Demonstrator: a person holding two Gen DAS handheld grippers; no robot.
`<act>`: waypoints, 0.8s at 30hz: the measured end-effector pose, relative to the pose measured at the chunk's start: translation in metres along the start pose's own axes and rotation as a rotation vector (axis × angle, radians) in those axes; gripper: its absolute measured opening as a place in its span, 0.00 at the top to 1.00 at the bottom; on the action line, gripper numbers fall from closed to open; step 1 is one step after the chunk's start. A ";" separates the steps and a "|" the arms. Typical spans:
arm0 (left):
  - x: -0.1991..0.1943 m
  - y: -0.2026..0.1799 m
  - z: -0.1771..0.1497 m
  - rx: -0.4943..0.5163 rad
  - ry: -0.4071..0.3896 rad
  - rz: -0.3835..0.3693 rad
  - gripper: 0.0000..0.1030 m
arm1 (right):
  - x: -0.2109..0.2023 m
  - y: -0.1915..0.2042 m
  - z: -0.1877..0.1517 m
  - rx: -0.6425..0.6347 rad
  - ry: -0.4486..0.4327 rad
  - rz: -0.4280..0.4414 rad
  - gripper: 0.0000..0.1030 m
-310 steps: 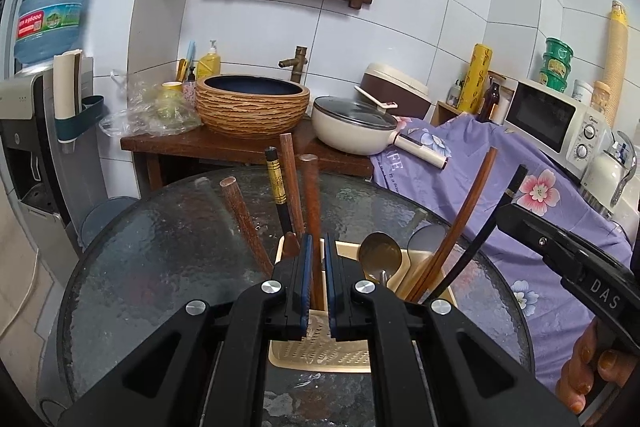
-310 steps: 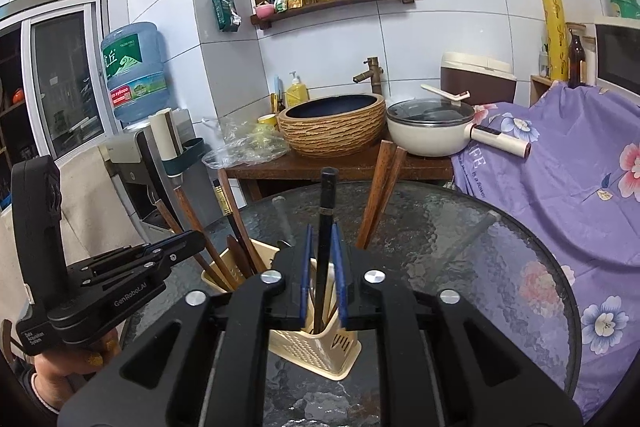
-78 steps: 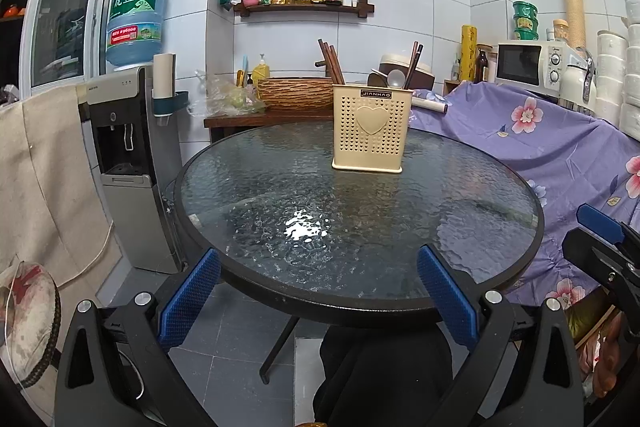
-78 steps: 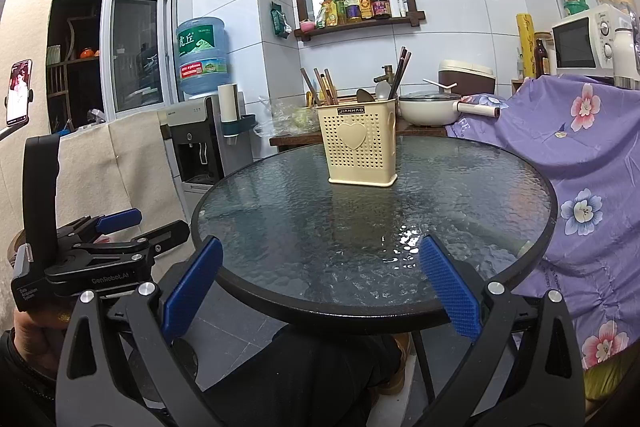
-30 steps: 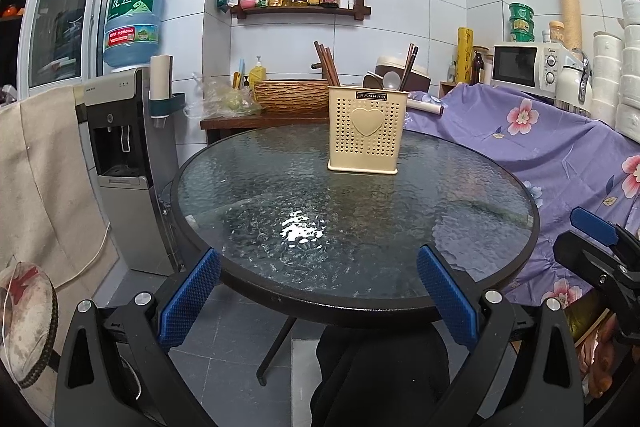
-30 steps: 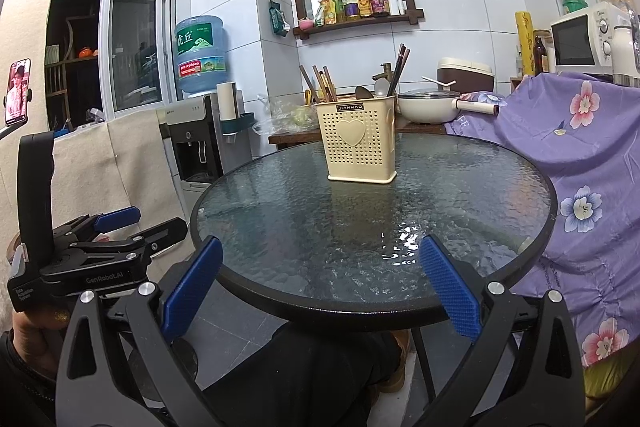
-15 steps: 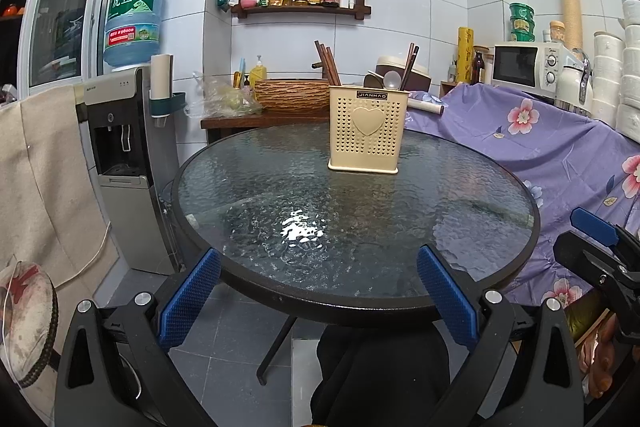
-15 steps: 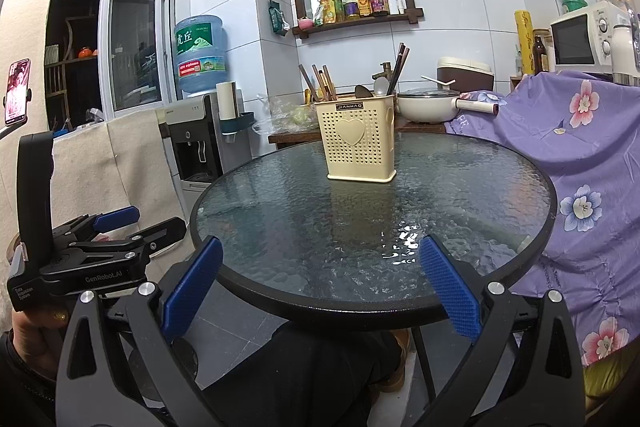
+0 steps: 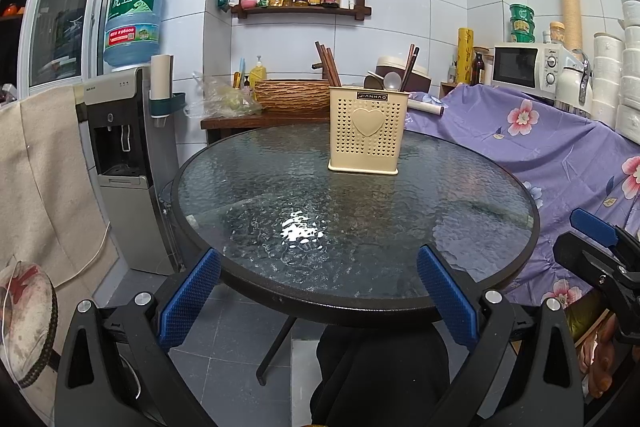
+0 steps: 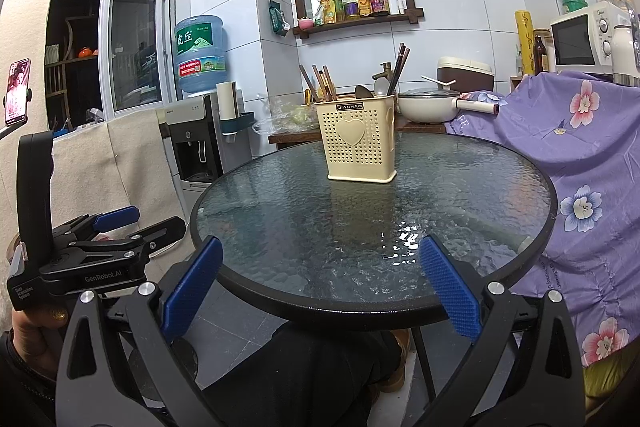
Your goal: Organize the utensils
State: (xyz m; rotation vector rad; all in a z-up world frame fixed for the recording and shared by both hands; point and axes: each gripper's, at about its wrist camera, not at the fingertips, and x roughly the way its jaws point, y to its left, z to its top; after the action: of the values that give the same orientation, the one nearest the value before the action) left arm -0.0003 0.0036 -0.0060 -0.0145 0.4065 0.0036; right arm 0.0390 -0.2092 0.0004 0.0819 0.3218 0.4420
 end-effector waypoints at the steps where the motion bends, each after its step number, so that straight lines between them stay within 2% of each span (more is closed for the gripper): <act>1: 0.000 0.000 0.000 0.001 0.001 0.000 0.06 | 0.000 0.000 0.000 0.000 0.001 0.000 0.06; 24: -0.001 0.000 0.000 -0.004 -0.004 -0.005 0.06 | 0.001 0.001 0.000 0.000 0.003 -0.001 0.06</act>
State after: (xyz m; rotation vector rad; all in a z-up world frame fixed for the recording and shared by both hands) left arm -0.0009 0.0038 -0.0059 -0.0191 0.4029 -0.0003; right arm 0.0395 -0.2077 0.0001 0.0808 0.3252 0.4411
